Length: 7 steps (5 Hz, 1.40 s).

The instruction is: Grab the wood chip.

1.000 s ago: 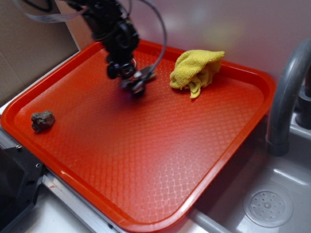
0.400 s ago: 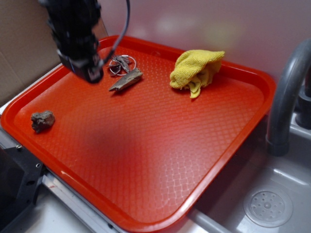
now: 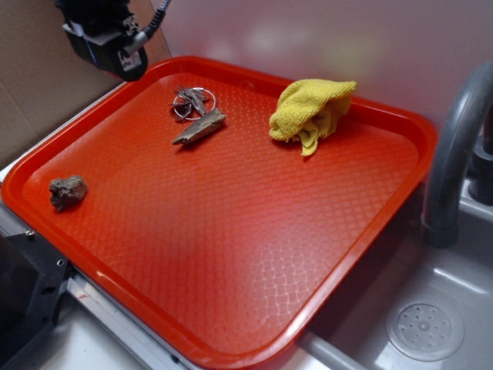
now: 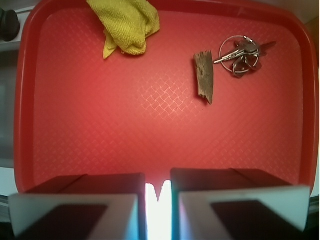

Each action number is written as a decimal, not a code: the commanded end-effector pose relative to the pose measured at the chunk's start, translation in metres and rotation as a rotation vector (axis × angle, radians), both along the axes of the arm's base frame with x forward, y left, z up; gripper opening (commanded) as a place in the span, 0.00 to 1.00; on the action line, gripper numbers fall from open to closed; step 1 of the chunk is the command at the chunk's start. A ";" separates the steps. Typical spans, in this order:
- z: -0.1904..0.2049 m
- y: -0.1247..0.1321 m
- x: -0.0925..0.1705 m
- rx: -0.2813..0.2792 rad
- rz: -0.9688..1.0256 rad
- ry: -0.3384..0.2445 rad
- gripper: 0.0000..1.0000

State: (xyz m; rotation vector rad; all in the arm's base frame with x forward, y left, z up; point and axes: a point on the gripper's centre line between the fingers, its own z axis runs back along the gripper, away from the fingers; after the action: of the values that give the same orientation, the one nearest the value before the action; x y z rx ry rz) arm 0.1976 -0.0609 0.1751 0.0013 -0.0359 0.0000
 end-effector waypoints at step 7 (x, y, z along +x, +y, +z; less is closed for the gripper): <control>-0.125 0.093 0.081 -0.058 0.176 -0.040 1.00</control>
State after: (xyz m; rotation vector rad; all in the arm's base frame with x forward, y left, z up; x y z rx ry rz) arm 0.2622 0.0322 0.0339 -0.0560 -0.0211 0.1624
